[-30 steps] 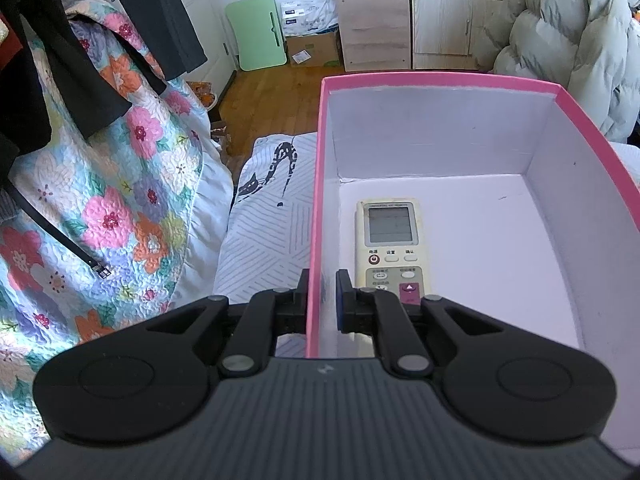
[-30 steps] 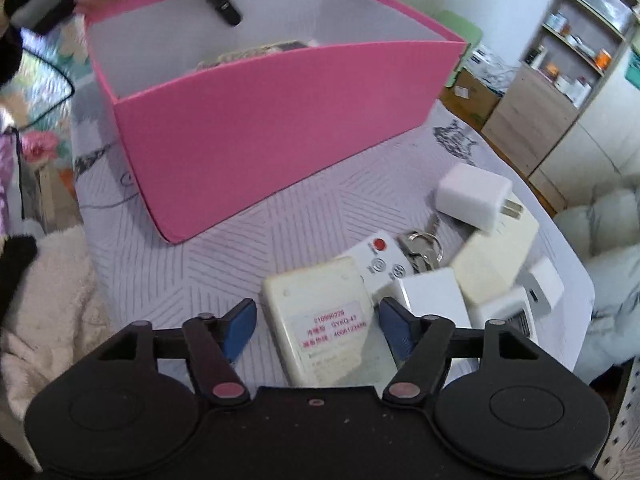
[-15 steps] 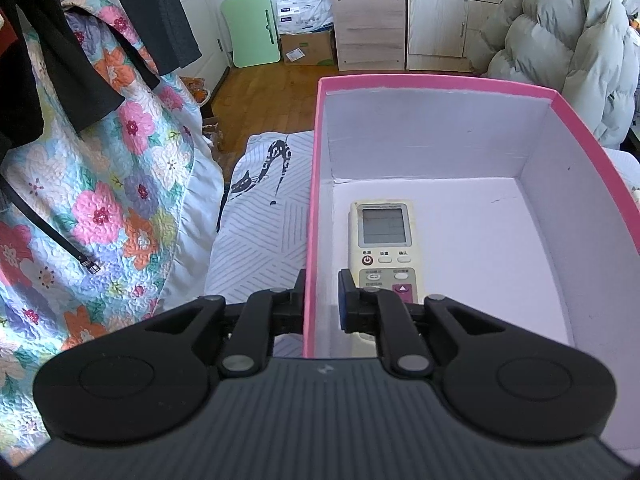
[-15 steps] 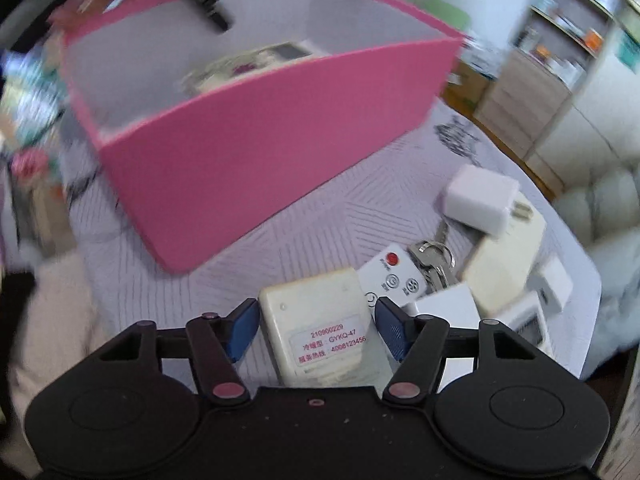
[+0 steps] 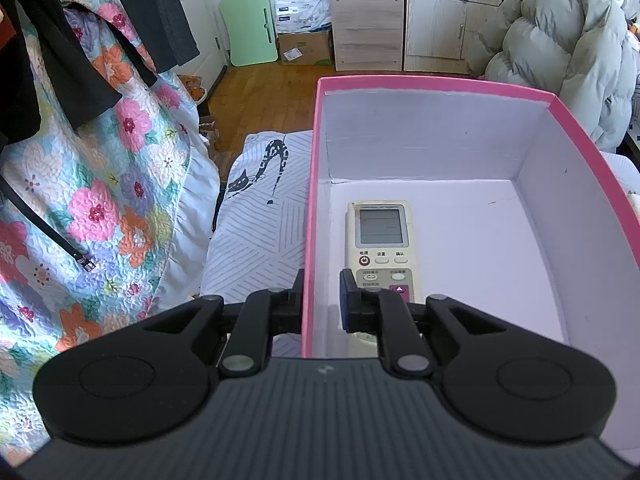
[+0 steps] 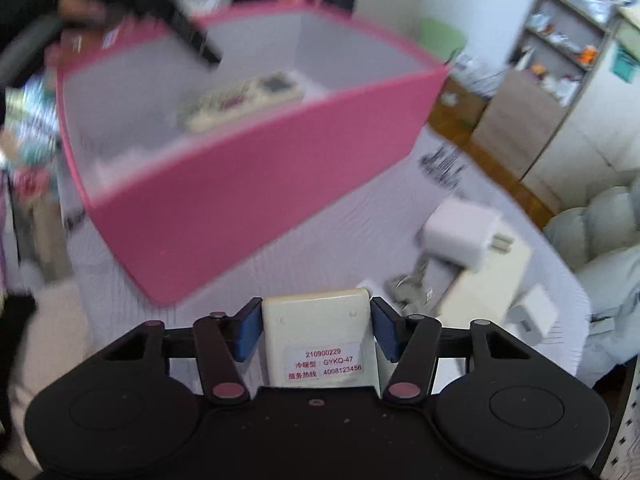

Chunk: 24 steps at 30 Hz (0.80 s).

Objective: Organize rigid objects
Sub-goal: 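Carry the labelled remote with the right tool into the pink box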

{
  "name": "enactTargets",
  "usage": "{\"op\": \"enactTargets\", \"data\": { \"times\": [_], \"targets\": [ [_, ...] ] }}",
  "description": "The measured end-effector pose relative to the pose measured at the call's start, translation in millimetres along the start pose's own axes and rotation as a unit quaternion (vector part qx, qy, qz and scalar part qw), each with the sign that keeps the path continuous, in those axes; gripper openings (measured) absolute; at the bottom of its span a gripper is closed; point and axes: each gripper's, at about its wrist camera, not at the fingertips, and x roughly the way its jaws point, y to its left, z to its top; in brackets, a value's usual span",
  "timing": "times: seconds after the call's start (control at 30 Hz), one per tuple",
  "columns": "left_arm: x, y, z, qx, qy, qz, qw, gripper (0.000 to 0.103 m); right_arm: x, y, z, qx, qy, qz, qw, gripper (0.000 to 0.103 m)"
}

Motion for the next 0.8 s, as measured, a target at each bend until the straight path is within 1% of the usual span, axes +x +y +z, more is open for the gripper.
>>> {"op": "enactTargets", "data": {
  "times": [0.07,0.17,0.3,0.47,0.57,0.6,0.63,0.7,0.8],
  "targets": [
    [0,0,0,0.003,0.0,0.003,1.0,0.012,-16,-1,3,0.019,-0.025,-0.015,0.999,0.062],
    [-1,0,0,0.001,-0.001,0.002,1.0,0.012,-34,-3,8,0.039,-0.052,-0.042,0.997,0.062],
    [0,0,1,0.0,0.0,0.001,1.0,0.012,-53,-5,12,0.061,-0.079,-0.069,0.993,0.061],
    [0,-1,1,0.001,0.0,0.002,1.0,0.012,-75,1,28,0.045,-0.127,-0.096,0.986,0.061],
    [0,1,2,-0.003,0.001,-0.004,1.0,0.013,-96,3,48,0.036,-0.18,-0.126,0.975,0.061],
    [0,2,2,-0.007,0.001,-0.007,0.9999,0.013,-103,3,55,0.03,-0.207,-0.137,0.968,0.061],
    [1,3,3,-0.011,0.001,-0.009,0.9999,0.013,-109,2,62,0.03,-0.227,-0.137,0.964,0.061],
    [1,3,3,-0.011,-0.001,-0.007,0.9999,0.013,-113,0,77,0.034,-0.256,-0.123,0.958,0.061],
    [1,3,3,-0.013,-0.001,-0.006,0.9999,0.013,-99,-2,103,0.049,-0.279,-0.082,0.956,0.061]
  ]
}}
